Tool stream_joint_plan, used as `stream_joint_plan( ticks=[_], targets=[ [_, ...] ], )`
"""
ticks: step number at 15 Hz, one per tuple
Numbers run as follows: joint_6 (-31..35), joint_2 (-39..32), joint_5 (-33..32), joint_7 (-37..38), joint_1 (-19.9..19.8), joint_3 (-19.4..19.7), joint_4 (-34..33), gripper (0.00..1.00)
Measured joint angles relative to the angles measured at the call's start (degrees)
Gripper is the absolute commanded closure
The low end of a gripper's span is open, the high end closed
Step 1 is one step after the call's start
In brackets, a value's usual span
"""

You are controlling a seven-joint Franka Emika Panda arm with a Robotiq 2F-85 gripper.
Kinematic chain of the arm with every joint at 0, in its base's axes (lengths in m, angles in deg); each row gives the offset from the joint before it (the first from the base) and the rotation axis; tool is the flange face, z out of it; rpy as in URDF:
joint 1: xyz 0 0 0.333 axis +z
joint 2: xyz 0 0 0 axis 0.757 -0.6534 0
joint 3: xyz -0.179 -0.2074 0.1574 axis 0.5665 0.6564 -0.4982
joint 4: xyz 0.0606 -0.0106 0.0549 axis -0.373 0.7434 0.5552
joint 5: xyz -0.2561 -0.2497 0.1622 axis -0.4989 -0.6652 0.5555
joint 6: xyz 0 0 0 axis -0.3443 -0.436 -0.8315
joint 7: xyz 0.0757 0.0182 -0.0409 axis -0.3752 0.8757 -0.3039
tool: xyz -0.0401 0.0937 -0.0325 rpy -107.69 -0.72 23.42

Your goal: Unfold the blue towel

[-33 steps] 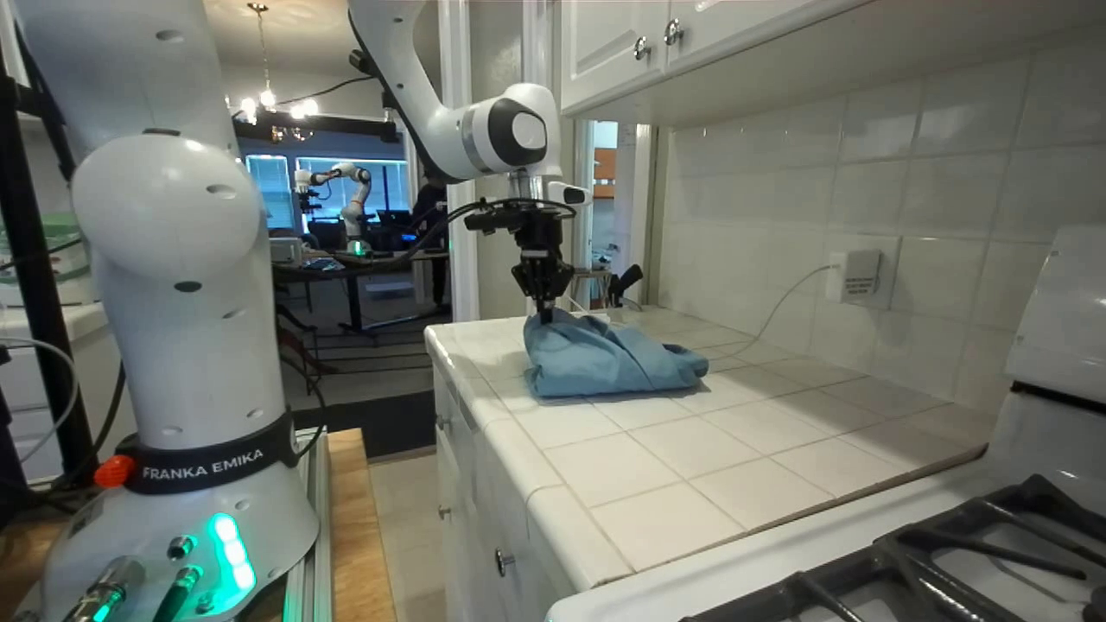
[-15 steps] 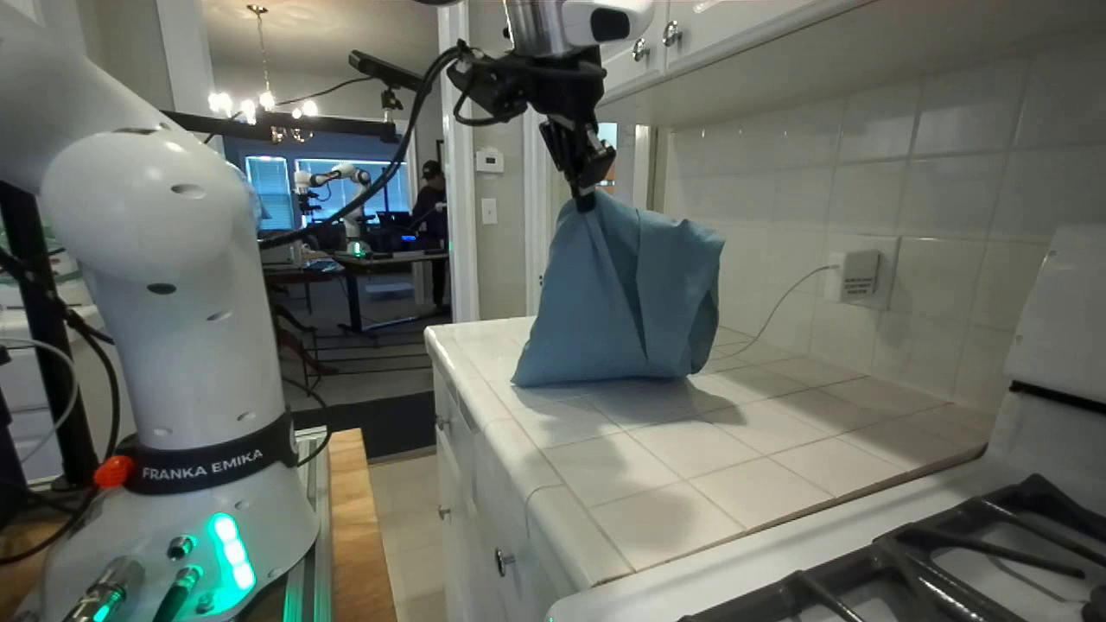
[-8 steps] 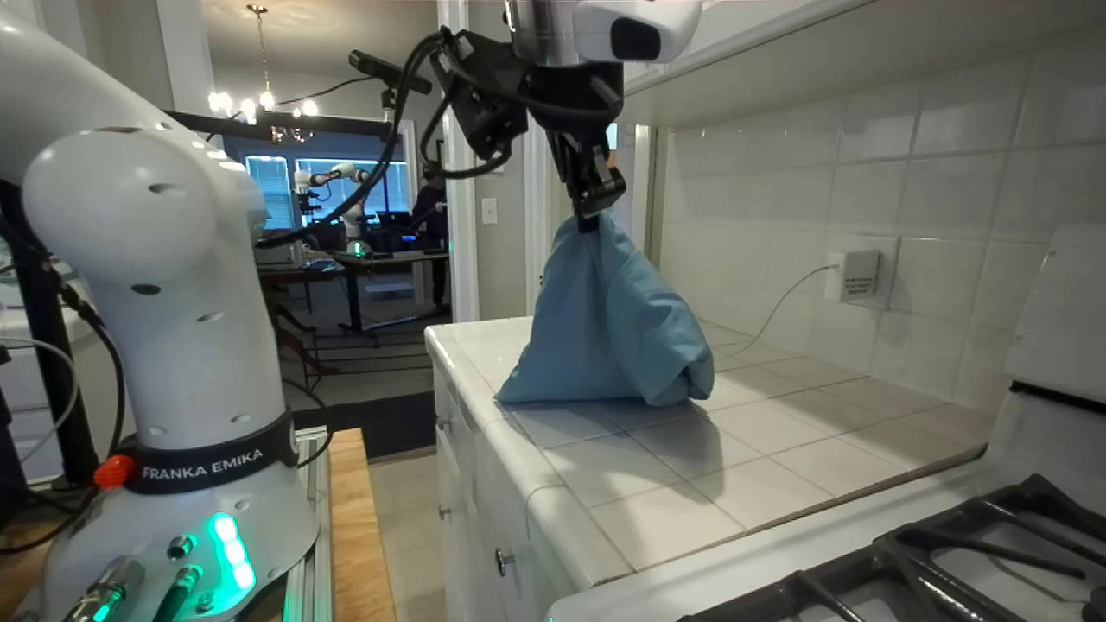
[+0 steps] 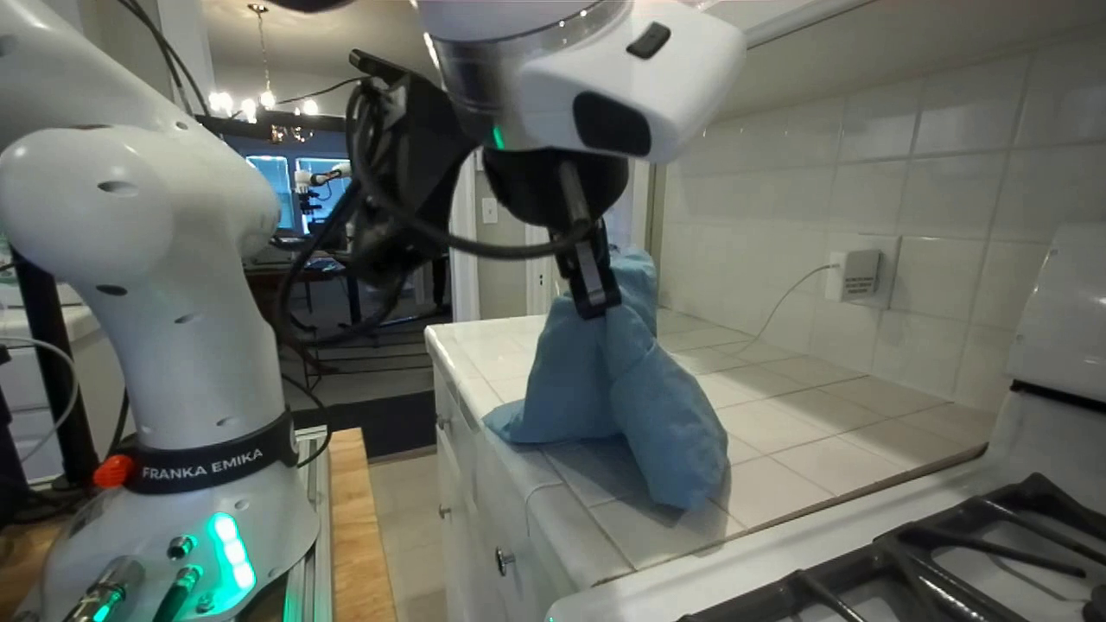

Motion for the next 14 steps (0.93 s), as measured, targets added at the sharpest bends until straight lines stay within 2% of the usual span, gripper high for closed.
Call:
stream_joint_plan(
  ticks=[2,5,8,10,12,14],
  targets=[
    [1.06,-3.03,-1.12,-1.50,-1.53,3.39,0.07,0.60],
    [2.34,-8.00,-1.52,-4.82,-1.12,7.03,0.30,0.39],
    [3.61,-10.78,-1.24,-6.39,2.02,5.63,0.35,0.17],
    [3.35,-11.01,-1.47,-4.93,3.13,0.21,0.31,0.03],
    [2.11,-10.56,-3.81,0.13,1.61,-8.50,0.07,0.00],
    [-1.22,-8.64,-7.99,7.56,-1.57,-18.26,-0.63,0.00]
  ],
)
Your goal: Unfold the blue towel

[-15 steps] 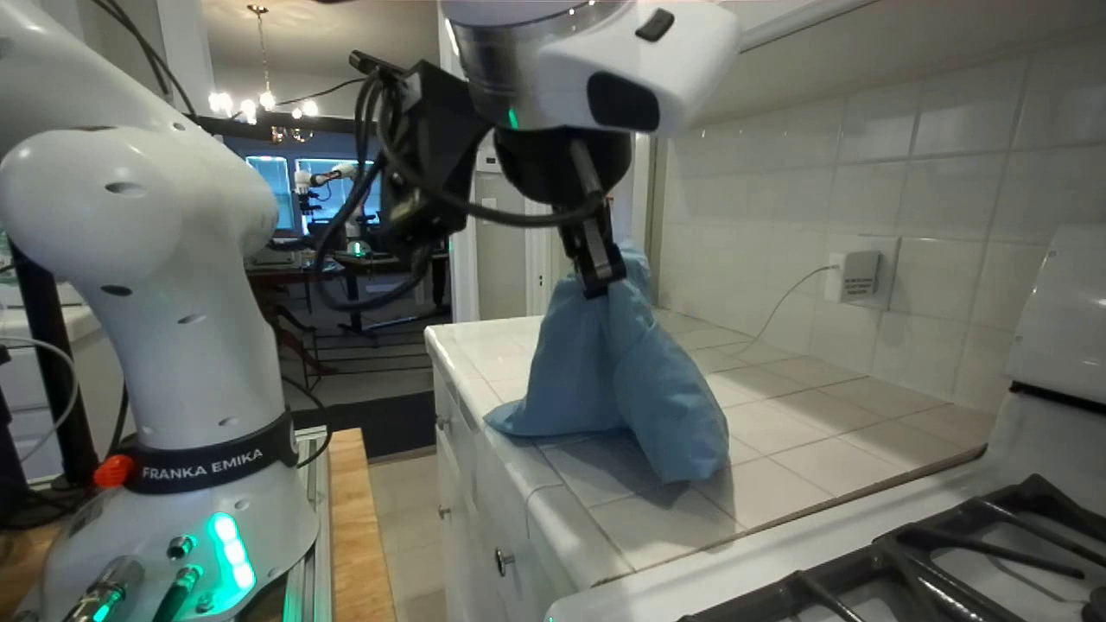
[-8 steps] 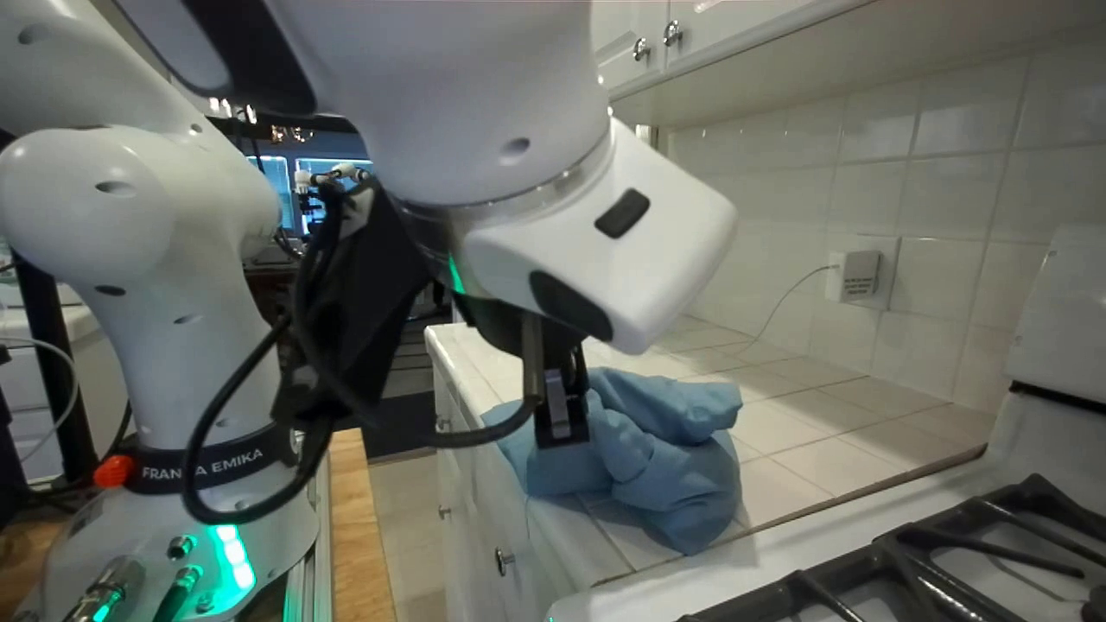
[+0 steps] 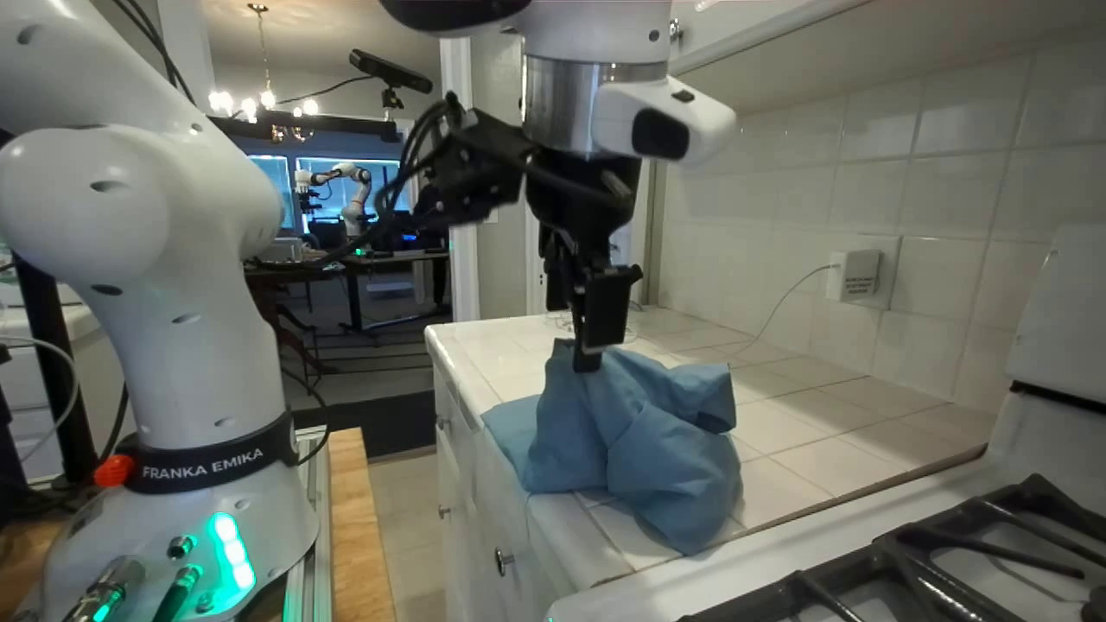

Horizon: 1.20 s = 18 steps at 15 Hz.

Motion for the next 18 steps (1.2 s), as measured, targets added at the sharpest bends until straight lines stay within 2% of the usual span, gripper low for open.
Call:
stream_joint_plan(
  ticks=[2,3,5,7,9,13,18],
  targets=[
    [-6.64,4.28,-4.24,6.71,-3.48,-8.23,-0.44,0.00],
    [-10.63,7.06,-5.50,8.92,-4.49,-11.01,-0.43,0.00],
    [-17.68,13.49,-5.91,11.14,-5.07,-15.50,-0.42,0.00],
    [-20.14,19.25,-5.99,12.03,-3.47,-18.07,-0.18,0.00],
    [-18.83,22.70,-5.99,13.70,-1.47,-19.02,0.55,0.00],
    [-8.70,22.78,-5.99,16.31,0.19,-18.15,0.36,0.00],
    [2.59,17.90,-5.72,15.65,2.51,-12.59,0.48,0.00]
  ],
)
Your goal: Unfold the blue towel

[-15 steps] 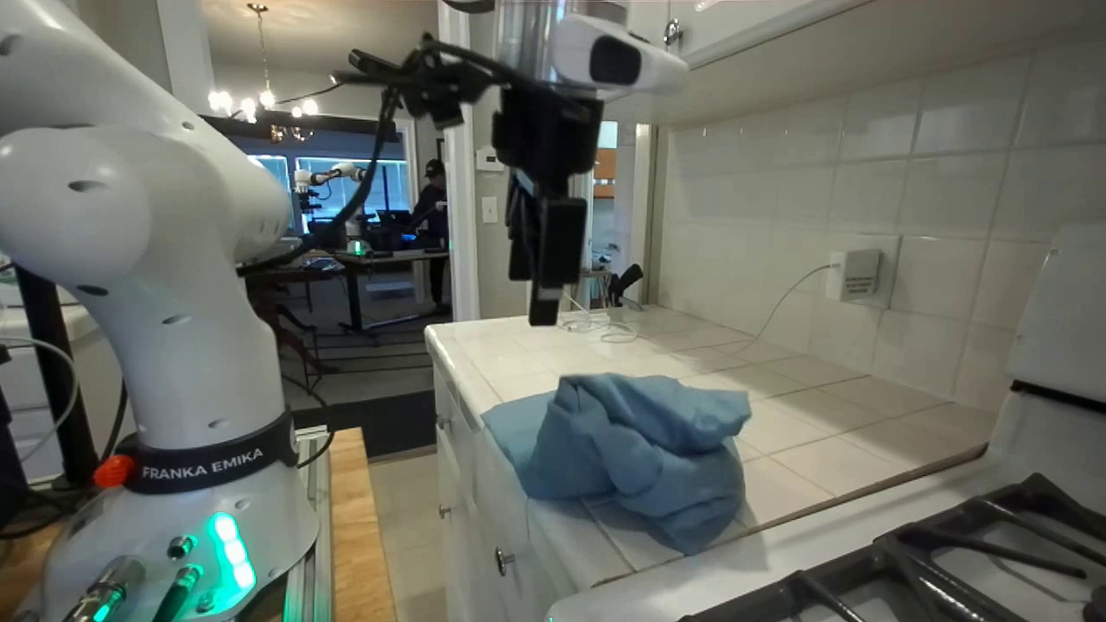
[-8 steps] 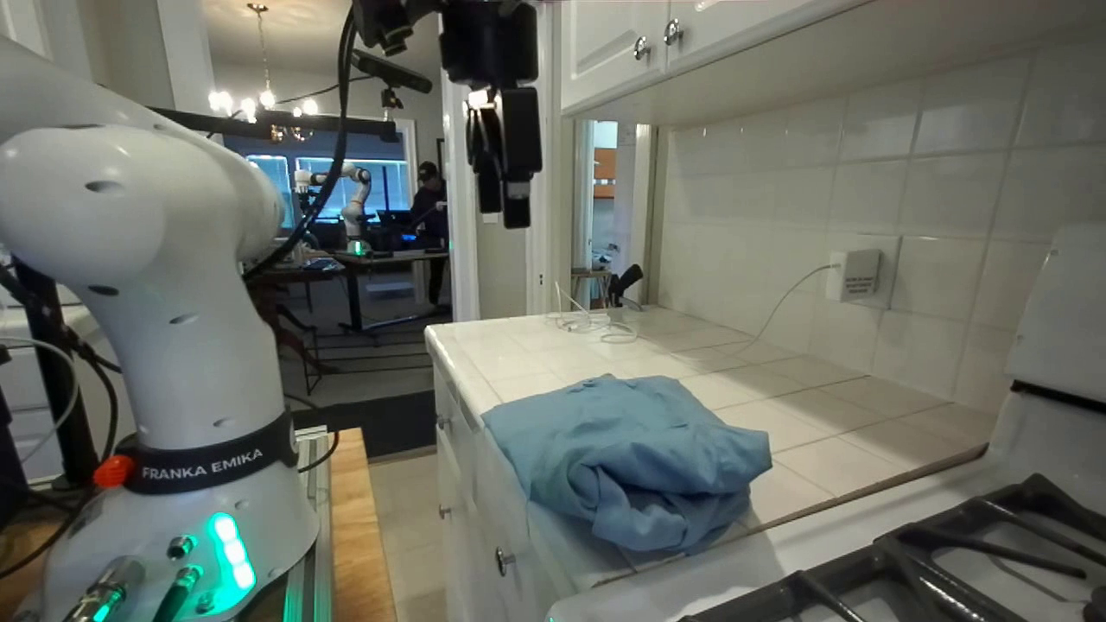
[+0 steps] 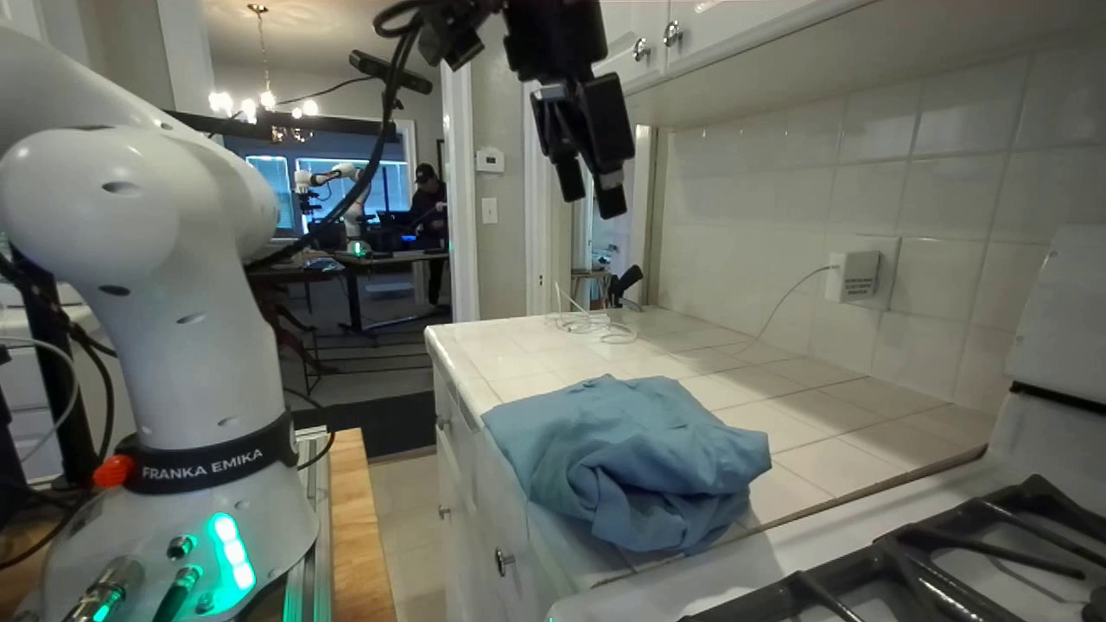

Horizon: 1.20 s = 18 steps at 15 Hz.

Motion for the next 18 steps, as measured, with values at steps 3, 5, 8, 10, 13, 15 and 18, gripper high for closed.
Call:
stream_joint_plan(
  ticks=[3,5,8,10,13,15,18],
  targets=[
    [5.33,-5.44,1.17,-1.58,2.85,4.24,0.35,0.01],
    [8.00,-9.46,3.03,-2.86,4.87,6.32,0.68,0.25],
    [10.20,-15.41,7.11,-4.95,7.57,8.27,1.04,0.47],
    [11.48,-19.34,9.56,-6.43,8.78,8.94,1.21,0.61],
    [13.92,-25.52,11.26,-7.46,9.34,8.87,1.30,0.81],
    [16.13,-30.12,11.73,-7.53,9.55,8.30,1.32,0.96],
    [20.59,-36.89,12.23,-7.29,9.62,5.78,1.34,1.00]
  ],
)
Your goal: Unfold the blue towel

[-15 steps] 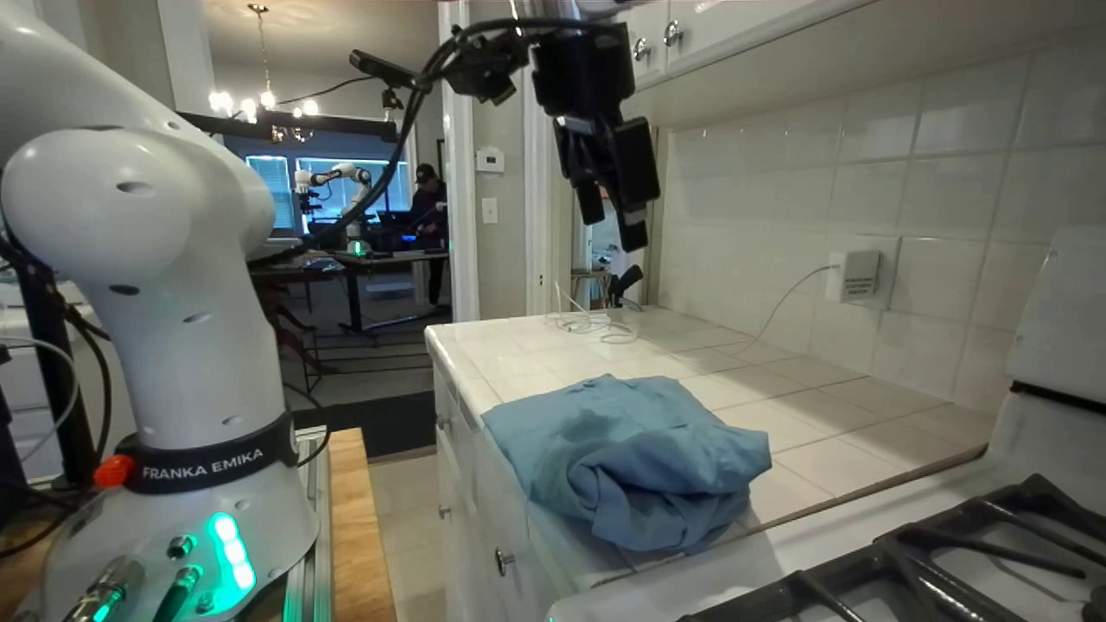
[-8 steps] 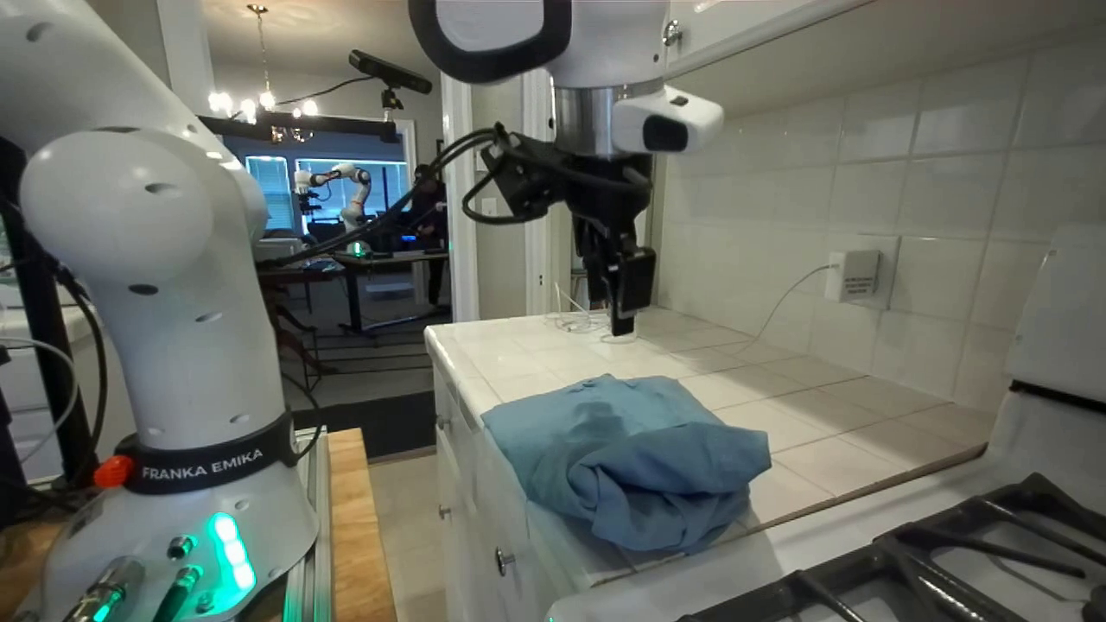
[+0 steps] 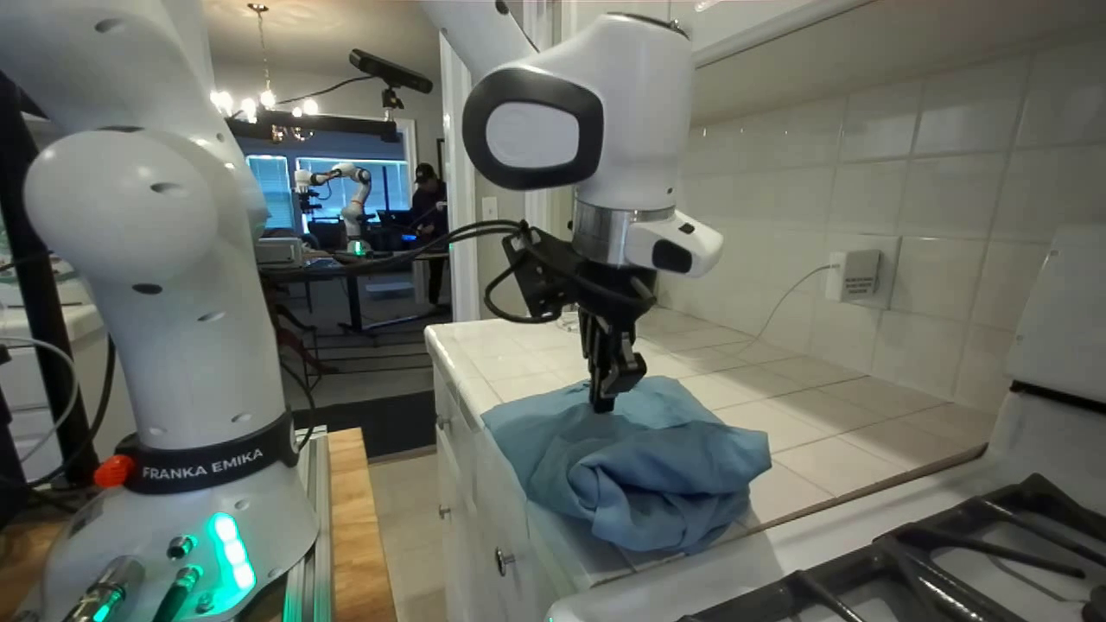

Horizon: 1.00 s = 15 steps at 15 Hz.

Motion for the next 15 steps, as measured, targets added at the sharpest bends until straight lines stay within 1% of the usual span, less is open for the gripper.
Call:
stream_joint_plan(
  ticks=[5,10,15],
  targets=[
    [8.63,-9.09,-0.03,3.20,0.07,-7.66,-0.12,1.00],
    [13.62,-10.39,-0.20,4.80,0.62,-13.72,-0.34,1.00],
    [17.65,-10.69,-0.05,5.03,3.47,-17.17,-0.44,1.00]
  ],
)
